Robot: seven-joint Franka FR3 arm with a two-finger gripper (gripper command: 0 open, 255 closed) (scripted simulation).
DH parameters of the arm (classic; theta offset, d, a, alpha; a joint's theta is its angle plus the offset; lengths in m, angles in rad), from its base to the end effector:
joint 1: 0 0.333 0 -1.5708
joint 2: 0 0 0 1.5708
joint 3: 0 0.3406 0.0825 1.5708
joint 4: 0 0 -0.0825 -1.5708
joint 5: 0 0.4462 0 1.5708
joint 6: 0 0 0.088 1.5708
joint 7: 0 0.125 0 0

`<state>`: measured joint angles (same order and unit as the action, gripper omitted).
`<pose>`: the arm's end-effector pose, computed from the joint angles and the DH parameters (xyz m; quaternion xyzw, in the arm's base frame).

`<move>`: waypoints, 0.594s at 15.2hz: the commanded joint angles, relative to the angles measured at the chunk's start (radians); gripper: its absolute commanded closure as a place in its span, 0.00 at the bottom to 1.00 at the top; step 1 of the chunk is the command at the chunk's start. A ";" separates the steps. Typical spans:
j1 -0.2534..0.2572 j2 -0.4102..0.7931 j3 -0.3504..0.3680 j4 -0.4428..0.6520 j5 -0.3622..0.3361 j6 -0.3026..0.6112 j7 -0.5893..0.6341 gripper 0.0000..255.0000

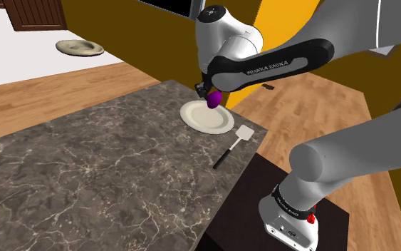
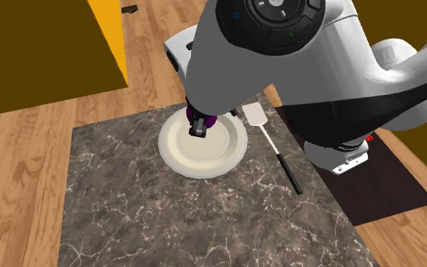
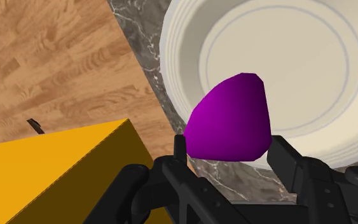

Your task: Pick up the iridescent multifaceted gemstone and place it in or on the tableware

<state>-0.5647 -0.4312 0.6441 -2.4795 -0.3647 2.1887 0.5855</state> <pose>0.4794 0.0153 0.4016 0.9480 -0.1607 0.1001 0.2558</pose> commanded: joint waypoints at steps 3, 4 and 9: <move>-0.019 0.034 0.021 -0.026 -0.031 0.049 0.042 1.00; -0.024 0.042 0.027 -0.032 -0.039 0.060 0.053 1.00; -0.051 0.086 0.058 -0.061 -0.087 0.114 0.115 1.00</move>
<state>-0.6101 -0.3529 0.6958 -2.5317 -0.4412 2.2900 0.6869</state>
